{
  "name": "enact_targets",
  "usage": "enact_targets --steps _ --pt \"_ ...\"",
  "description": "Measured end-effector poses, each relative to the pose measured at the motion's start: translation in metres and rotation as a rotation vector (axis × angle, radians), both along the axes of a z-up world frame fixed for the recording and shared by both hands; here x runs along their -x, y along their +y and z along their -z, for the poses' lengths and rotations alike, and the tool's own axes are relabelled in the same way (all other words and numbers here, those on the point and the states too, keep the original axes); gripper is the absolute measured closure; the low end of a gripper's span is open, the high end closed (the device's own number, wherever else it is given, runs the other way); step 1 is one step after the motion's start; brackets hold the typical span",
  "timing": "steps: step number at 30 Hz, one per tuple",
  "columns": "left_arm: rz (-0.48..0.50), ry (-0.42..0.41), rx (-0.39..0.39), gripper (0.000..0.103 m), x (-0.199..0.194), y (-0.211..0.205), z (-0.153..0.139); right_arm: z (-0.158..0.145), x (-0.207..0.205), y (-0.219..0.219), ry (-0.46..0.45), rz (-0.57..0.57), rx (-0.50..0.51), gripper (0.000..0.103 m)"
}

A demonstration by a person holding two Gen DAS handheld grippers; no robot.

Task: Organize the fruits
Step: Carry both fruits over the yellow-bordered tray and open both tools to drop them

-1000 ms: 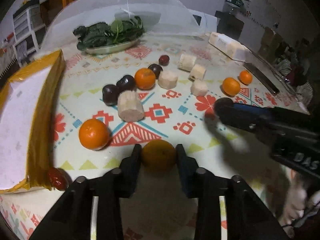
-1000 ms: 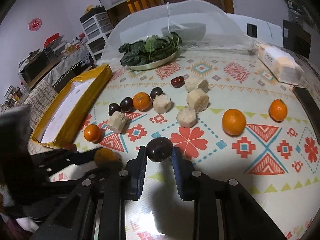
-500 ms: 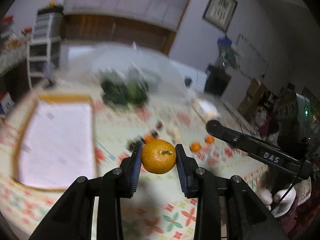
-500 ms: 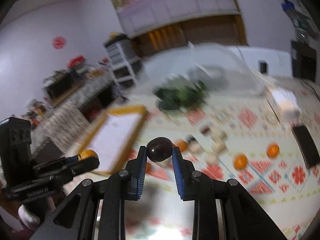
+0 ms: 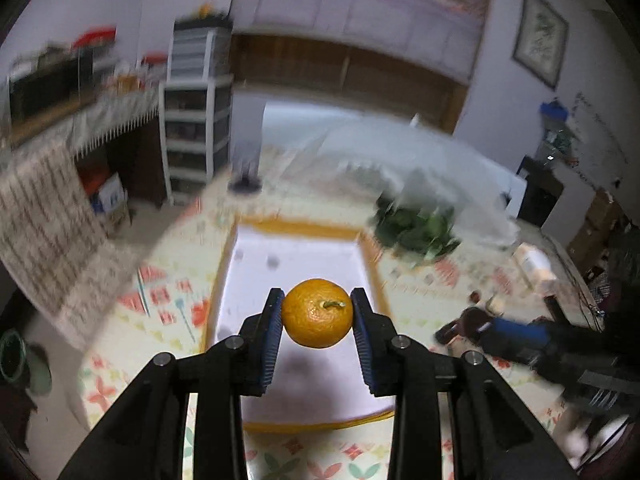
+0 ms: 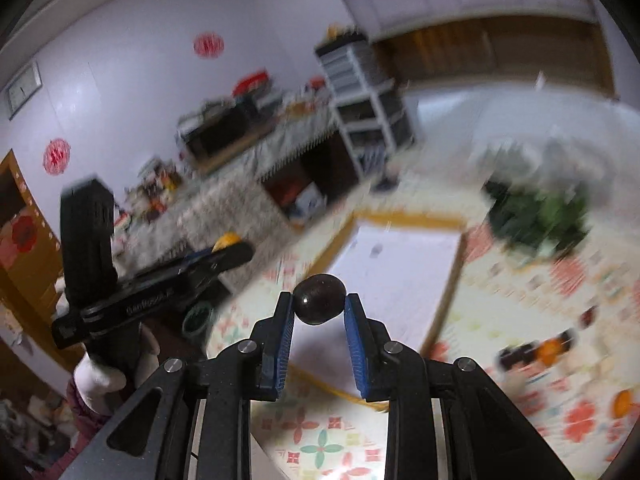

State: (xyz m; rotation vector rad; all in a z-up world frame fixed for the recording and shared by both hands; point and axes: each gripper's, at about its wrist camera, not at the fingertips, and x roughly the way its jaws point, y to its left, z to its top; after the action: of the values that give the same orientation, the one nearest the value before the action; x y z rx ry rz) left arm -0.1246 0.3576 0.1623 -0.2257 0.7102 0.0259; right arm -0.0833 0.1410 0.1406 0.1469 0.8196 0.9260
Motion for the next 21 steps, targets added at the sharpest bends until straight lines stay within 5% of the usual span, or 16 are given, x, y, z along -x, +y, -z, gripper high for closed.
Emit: enact_targets --steps 6,13,15,19,21 --pt "-0.044 0.137 0.074 0.07 -0.034 0.025 0.076 0.09 -0.029 0.057 0.077 -0.013 0.145 0.075" --pt "-0.069 0.214 0.146 0.069 -0.054 0.037 0.112 0.109 -0.042 0.075 0.08 0.016 0.203 0.074" --pt "-0.086 0.212 0.17 0.063 -0.054 0.04 0.114 0.111 -0.042 0.077 0.072 0.02 0.203 0.072" --pt "-0.153 0.15 0.162 0.024 -0.045 0.044 0.1 0.103 -0.035 0.074 0.04 0.026 0.184 0.052" --pt "-0.174 0.108 0.174 0.017 -0.039 0.046 0.092 0.095 -0.031 0.073 0.021 0.025 0.175 0.052"
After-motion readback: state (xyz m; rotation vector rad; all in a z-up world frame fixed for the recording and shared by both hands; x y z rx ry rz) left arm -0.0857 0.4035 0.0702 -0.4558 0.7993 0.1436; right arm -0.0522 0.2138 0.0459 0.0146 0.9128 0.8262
